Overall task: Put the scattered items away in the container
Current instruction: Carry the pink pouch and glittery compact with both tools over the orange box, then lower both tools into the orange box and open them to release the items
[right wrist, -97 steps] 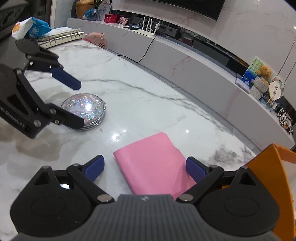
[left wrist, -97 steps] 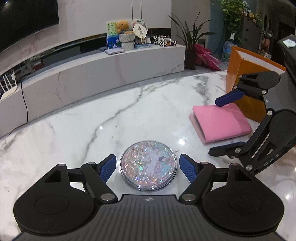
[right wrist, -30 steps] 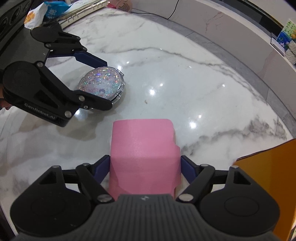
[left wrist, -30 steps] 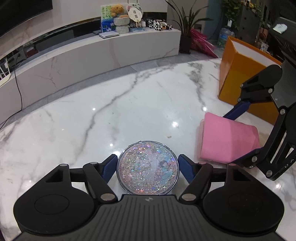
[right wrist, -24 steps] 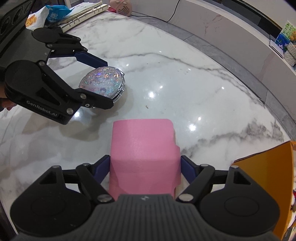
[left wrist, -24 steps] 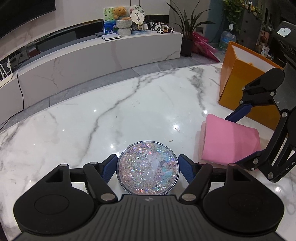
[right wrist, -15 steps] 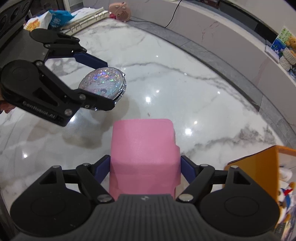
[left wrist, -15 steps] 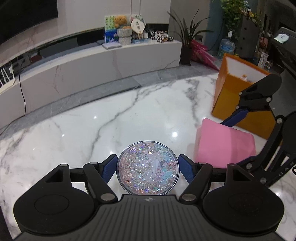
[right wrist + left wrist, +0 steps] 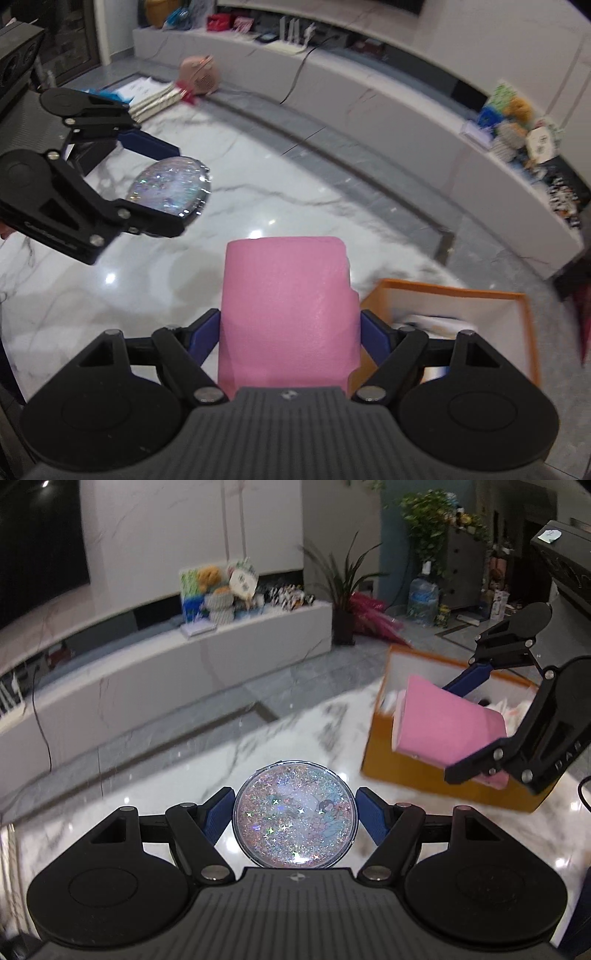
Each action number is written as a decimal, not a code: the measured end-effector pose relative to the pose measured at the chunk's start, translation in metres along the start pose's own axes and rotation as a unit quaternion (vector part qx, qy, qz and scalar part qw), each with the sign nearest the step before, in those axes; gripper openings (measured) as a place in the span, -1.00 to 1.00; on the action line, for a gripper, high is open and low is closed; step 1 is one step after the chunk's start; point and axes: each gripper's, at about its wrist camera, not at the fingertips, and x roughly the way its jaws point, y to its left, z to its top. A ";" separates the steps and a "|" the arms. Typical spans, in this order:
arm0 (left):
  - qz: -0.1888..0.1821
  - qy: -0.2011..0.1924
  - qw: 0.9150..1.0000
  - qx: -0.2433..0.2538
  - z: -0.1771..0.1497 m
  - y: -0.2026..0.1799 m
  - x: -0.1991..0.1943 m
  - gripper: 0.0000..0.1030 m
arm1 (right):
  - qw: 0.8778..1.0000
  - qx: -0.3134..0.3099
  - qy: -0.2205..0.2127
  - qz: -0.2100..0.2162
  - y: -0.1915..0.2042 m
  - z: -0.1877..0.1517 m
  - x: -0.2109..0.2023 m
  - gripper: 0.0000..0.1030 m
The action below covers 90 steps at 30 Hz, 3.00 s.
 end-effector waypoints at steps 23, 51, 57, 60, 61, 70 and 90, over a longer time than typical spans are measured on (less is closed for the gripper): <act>-0.073 -0.084 0.988 0.104 0.131 -0.140 -0.007 0.63 | 0.990 0.007 -0.052 -0.132 -0.099 -0.045 -0.163 0.57; -0.100 0.010 0.986 0.132 0.120 -0.169 0.180 0.63 | 0.993 0.086 0.029 -0.077 -0.175 -0.108 0.014 0.57; -0.098 0.027 0.984 0.144 0.116 -0.176 0.210 0.63 | 0.993 0.087 0.043 -0.062 -0.182 -0.111 0.044 0.57; -0.098 0.033 0.984 0.147 0.115 -0.180 0.219 0.63 | 0.993 0.088 0.048 -0.057 -0.183 -0.112 0.055 0.57; -0.099 0.035 0.983 0.148 0.114 -0.181 0.222 0.63 | 0.993 0.088 0.050 -0.055 -0.183 -0.113 0.058 0.57; -0.085 0.057 0.983 0.151 0.114 -0.188 0.252 0.63 | 0.993 0.093 0.056 -0.047 -0.183 -0.110 0.076 0.57; -0.075 0.078 0.981 0.159 0.114 -0.183 0.275 0.63 | 0.992 0.091 0.071 -0.049 -0.191 -0.107 0.095 0.58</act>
